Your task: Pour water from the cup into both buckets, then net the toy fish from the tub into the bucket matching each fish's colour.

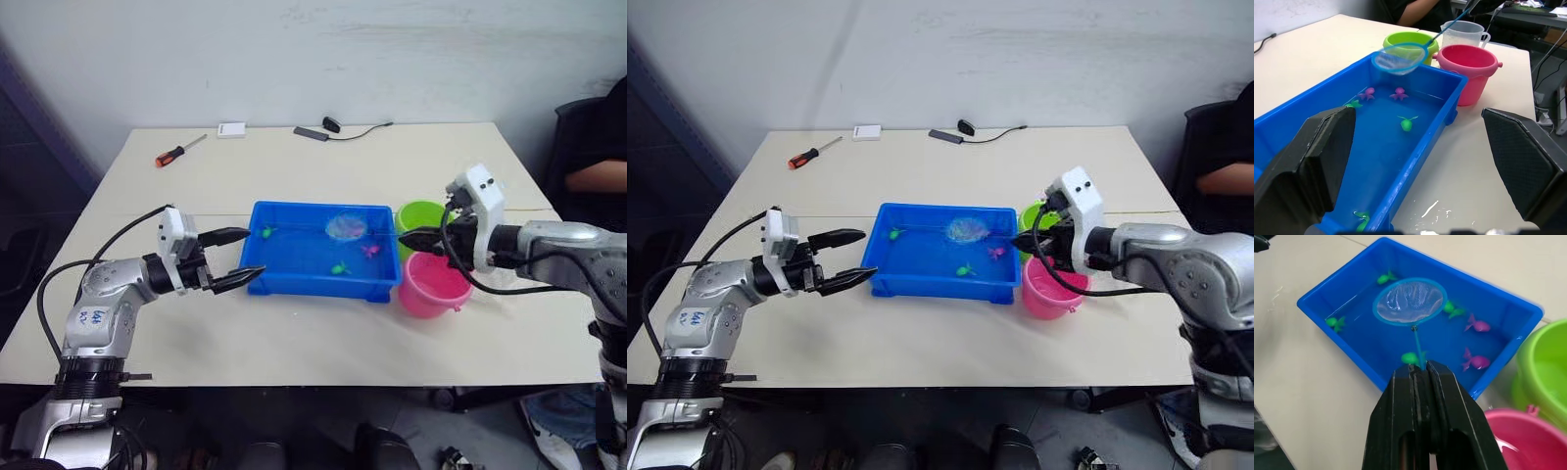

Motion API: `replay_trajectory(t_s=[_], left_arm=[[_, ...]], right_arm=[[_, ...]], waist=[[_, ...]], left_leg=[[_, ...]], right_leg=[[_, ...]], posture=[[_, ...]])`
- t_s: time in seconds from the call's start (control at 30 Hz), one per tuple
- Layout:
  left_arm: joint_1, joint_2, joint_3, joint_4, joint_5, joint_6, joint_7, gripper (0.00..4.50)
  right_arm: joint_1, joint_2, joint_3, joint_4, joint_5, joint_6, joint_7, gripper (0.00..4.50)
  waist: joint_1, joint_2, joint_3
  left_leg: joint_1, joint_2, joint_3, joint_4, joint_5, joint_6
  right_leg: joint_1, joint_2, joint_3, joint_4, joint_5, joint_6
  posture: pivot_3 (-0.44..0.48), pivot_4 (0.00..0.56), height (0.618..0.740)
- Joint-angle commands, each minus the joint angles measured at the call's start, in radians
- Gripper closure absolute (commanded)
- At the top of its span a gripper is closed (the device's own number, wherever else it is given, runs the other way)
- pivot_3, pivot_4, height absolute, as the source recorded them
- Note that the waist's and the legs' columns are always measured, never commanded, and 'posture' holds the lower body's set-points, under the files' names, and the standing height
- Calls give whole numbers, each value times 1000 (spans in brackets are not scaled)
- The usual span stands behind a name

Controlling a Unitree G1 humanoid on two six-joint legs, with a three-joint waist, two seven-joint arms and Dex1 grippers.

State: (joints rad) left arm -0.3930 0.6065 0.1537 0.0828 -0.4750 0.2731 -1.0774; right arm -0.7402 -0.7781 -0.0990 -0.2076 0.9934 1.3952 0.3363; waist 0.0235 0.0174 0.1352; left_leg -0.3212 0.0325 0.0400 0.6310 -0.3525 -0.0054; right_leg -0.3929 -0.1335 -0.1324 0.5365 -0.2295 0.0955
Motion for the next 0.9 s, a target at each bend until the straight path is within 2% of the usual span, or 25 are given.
replay_trajectory(t_s=[0.03, 0.3, 0.53, 0.9], left_arm=[[19, 10, 27, -54, -23, 2, 14, 33], [45, 8, 30, -84, -30, 13, 32, 33], [56, 10, 30, -97, -35, 19, 40, 33], [69, 9, 32, -115, -39, 29, 49, 33]], right_arm=[[-74, 69, -87, 84, -16, 168, -91, 4500], [-114, 197, -155, 228, 14, 219, -286, 4500], [-109, 280, -204, 307, 141, 219, -492, 4500], [-89, 298, -223, 412, 405, 219, -795, 4500]], waist=[[0, 0, 0], [-3, 1, -1], [-11, 2, -1], [-28, 2, -1]], left_leg=[[0, 0, 0, 0, 0, 0], [0, -1, 3, 0, 0, 0], [0, -1, 8, -1, 0, 0], [-2, 0, 8, -2, 0, 0]], right_leg=[[0, 0, 0, 0, 0, 0], [-1, 1, 0, 2, 1, 2], [-1, 2, -1, 3, 1, 2], [-1, 2, 0, 4, 1, 2]], posture=[[0, 150, 740], [0, 150, 740], [0, 150, 740], [0, 150, 740]])
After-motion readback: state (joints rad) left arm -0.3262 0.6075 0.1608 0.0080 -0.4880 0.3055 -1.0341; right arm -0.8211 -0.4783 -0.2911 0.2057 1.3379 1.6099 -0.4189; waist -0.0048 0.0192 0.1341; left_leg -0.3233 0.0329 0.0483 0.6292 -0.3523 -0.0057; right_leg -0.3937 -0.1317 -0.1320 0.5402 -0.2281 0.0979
